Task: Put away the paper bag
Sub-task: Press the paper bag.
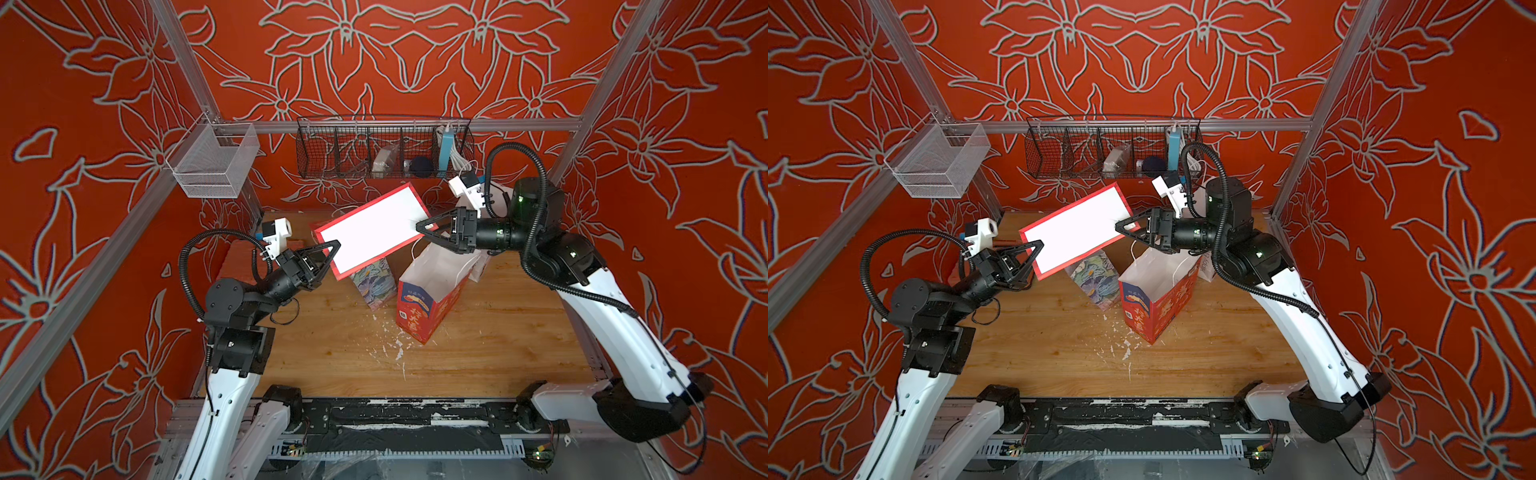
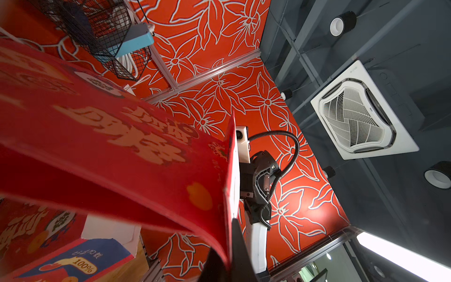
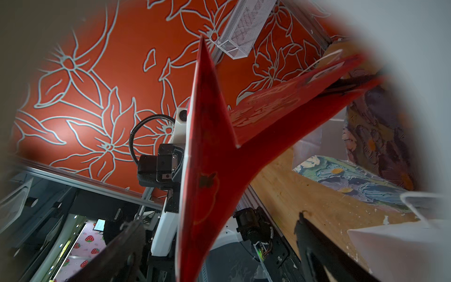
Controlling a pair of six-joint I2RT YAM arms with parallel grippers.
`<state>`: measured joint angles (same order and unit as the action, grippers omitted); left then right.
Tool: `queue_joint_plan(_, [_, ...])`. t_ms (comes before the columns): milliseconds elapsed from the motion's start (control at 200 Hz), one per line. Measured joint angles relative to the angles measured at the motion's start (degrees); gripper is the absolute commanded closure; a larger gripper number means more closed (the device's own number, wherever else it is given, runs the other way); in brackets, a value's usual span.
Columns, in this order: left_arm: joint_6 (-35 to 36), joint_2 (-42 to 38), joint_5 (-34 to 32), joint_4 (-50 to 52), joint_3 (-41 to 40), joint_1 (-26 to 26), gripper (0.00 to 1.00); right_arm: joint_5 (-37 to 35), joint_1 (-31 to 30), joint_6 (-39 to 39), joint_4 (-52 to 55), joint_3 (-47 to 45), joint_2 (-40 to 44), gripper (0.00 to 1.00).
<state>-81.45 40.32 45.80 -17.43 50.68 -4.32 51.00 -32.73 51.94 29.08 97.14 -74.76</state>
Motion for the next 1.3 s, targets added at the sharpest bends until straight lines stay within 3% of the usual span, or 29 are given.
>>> queue_joint_plan(205, [0.46,1.31,1.22,-1.68,-0.81,-2.75,1.0,3.5,5.07,2.93,0.07,-2.4,4.37,0.02])
queue_joint_plan(400, [1.66,3.54,1.92,-3.1,-0.98,-6.21,1.0,5.22,5.42,3.74,0.92,-2.82,5.55,0.04])
queue_joint_plan(525, [3.15,4.76,2.16,-3.26,-0.98,-9.01,1.0,5.46,5.42,3.96,2.54,-2.84,5.25,0.21])
queue_joint_plan(651, [4.81,5.31,2.4,-3.32,-0.98,-11.5,1.0,4.7,5.64,3.32,5.14,-2.89,4.87,0.55])
queue_joint_plan(746, [5.99,5.44,2.6,-3.28,-0.98,-12.83,1.0,4.28,6.67,3.28,6.54,-3.39,4.63,0.67])
queue_joint_plan(816, [7.41,5.44,2.69,-2.19,-0.98,-13.7,1.0,4.35,7.32,4.39,6.29,-4.44,4.63,0.87])
queue_joint_plan(886, [9.01,5.29,2.75,-0.22,-0.98,-14.45,1.0,4.55,7.52,5.31,5.9,-5.31,4.63,0.98])
queue_joint_plan(926, [9.88,5.22,2.82,1.03,-0.98,-14.84,1.0,4.57,7.69,5.29,5.77,-5.66,4.63,0.97])
queue_joint_plan(961, [10.47,5.16,2.8,1.9,-1.03,-15.13,1.0,4.61,7.74,5.57,5.73,-5.92,4.63,0.85])
queue_joint_plan(1011, [11.15,4.85,2.82,2.32,-1.42,-15.37,1.0,4.57,8.02,5.84,5.6,-6.16,4.66,0.61])
queue_joint_plan(1046, [11.5,4.61,3.1,2.6,-1.81,-15.63,1.0,4.59,8.15,5.99,5.16,-6.4,4.66,0.56])
queue_joint_plan(1181, [12.48,3.67,4.48,4.11,-3.41,-16.7,1.0,4.57,8.9,6.29,3.28,-7.91,4.7,0.63])
queue_joint_plan(1301, [13.16,3.15,4.87,4.94,-4.46,-17.11,1.0,4.55,9.57,6.14,2.58,-8.63,4.7,0.96])
